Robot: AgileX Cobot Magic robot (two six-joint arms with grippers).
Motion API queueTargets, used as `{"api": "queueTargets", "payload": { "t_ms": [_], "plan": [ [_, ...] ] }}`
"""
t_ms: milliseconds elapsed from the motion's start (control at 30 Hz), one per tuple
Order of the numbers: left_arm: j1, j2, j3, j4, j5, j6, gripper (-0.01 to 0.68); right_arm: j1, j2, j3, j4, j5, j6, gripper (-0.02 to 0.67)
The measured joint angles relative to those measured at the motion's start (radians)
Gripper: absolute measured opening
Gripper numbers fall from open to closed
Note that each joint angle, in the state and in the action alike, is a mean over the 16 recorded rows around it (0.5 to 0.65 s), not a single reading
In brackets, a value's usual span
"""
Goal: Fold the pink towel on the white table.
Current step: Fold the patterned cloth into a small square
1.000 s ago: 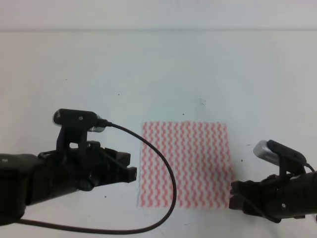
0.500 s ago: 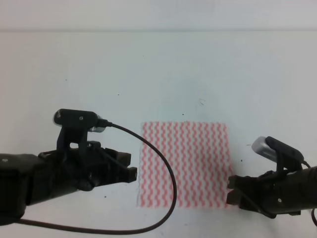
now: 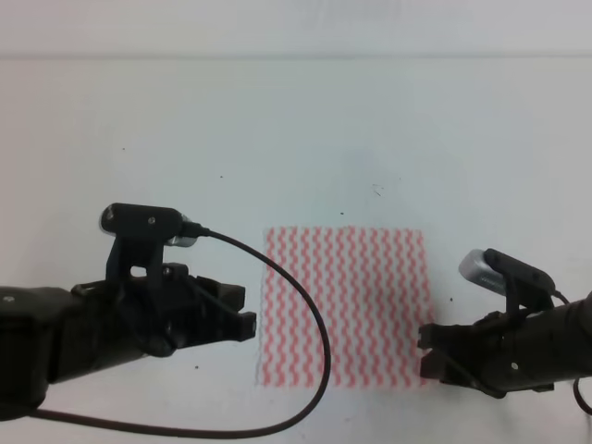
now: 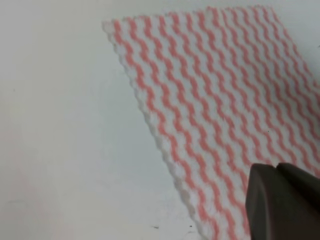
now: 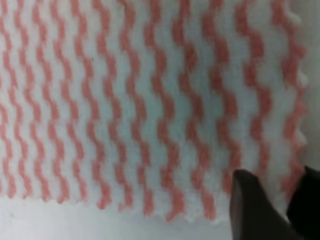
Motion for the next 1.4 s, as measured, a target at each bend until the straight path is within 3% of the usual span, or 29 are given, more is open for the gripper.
{"api": "queueTargets", "payload": {
  "t_ms": [533, 1200, 1400],
  "plan": [
    [0.000, -0.008, 0.001, 0.015, 0.009, 0.019, -0.004, 0.000, -0.007, -0.011, -0.015, 0.030, 0.000, -0.008],
    [0.000, -0.006, 0.001, 0.019, -0.081, 0.153, 0.000, 0.000, -0.053, -0.099, 0.001, 0.091, 0.000, -0.016],
    [0.000, -0.006, 0.001, 0.012, -0.049, 0.225, 0.086, 0.000, -0.065, -0.136, 0.006, 0.087, -0.001, -0.016]
  ]
}}
